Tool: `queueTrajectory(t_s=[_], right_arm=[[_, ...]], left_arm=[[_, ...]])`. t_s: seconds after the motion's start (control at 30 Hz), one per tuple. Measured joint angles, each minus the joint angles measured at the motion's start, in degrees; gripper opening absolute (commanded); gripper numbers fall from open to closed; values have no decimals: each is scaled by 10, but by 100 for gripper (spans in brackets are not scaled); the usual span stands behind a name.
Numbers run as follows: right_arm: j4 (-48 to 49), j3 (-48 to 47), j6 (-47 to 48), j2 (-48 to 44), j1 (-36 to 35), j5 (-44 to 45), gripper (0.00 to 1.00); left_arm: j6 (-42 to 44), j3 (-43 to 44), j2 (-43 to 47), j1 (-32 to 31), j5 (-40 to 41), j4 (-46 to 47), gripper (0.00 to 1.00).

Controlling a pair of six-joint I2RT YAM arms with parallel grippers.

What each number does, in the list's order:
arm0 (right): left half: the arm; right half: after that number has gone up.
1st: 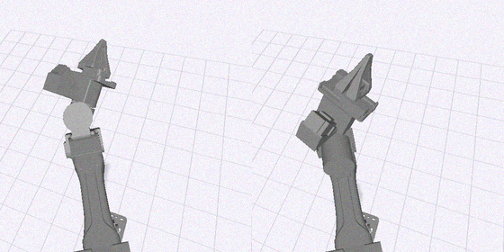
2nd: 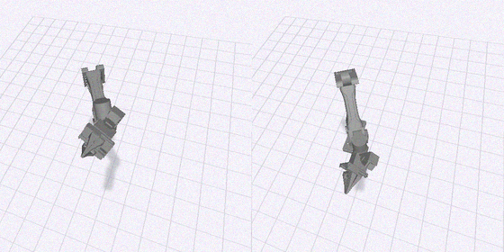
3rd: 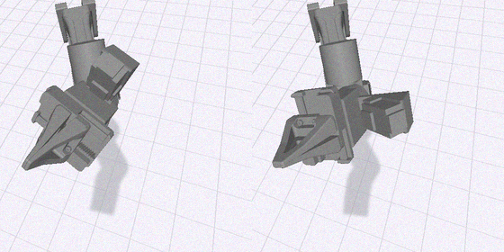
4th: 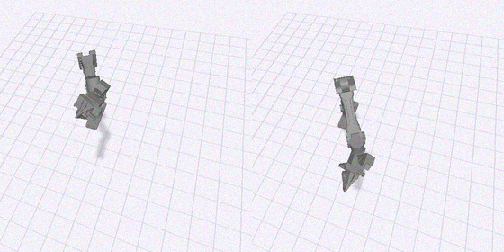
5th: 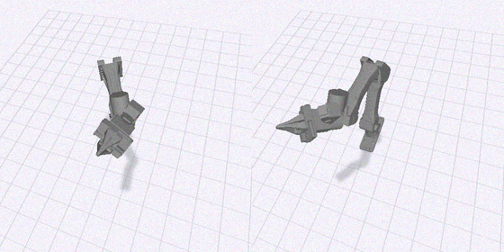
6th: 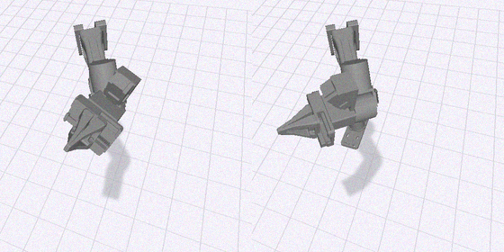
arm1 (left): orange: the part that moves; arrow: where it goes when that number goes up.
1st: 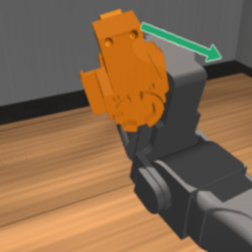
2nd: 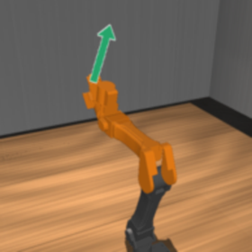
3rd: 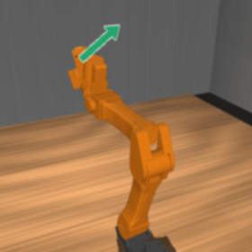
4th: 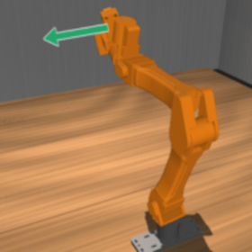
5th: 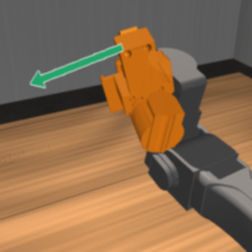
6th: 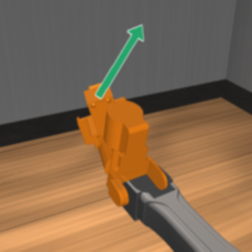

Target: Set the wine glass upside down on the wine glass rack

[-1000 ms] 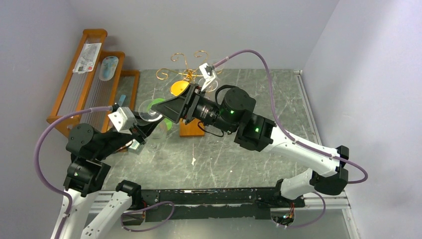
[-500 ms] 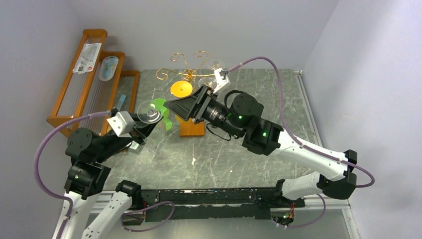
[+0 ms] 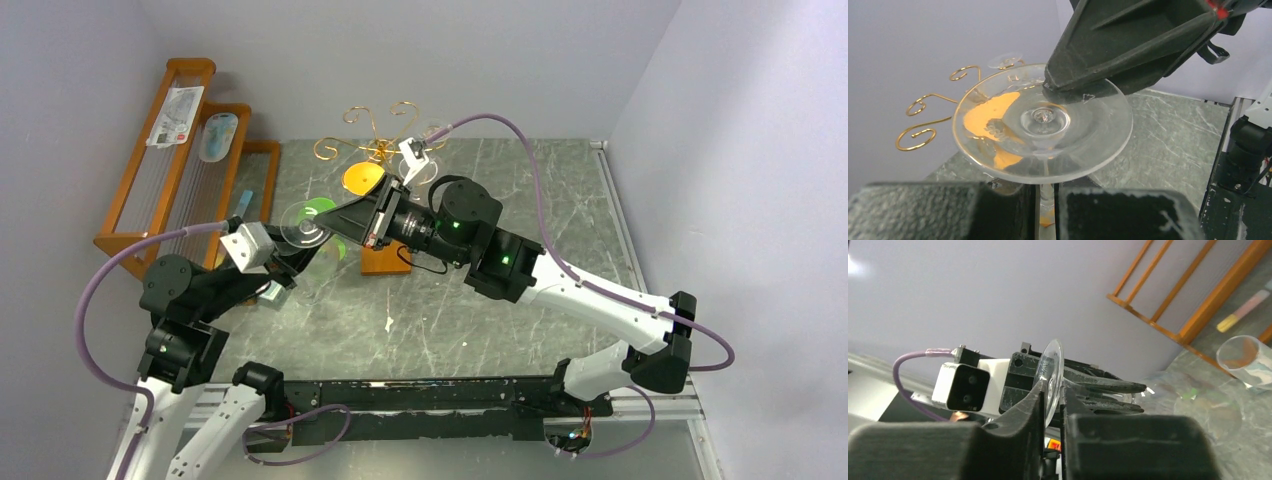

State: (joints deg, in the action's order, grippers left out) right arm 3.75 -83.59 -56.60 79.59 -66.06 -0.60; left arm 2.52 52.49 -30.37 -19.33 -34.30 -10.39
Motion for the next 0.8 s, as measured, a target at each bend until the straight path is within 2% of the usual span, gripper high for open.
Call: queueTrajectory(t_s=[0.27, 0.5, 0.8], right_arm=[[25, 26, -80, -7, 13, -25, 0], [33, 54, -123, -24, 35, -34, 0], [56, 66, -165, -33, 63, -61, 0]], left_arm=[[-15, -33, 19, 0, 1, 54, 27], [-49, -64, 42, 0, 13, 85, 38], [-31, -63, 37, 0, 17, 86, 40]])
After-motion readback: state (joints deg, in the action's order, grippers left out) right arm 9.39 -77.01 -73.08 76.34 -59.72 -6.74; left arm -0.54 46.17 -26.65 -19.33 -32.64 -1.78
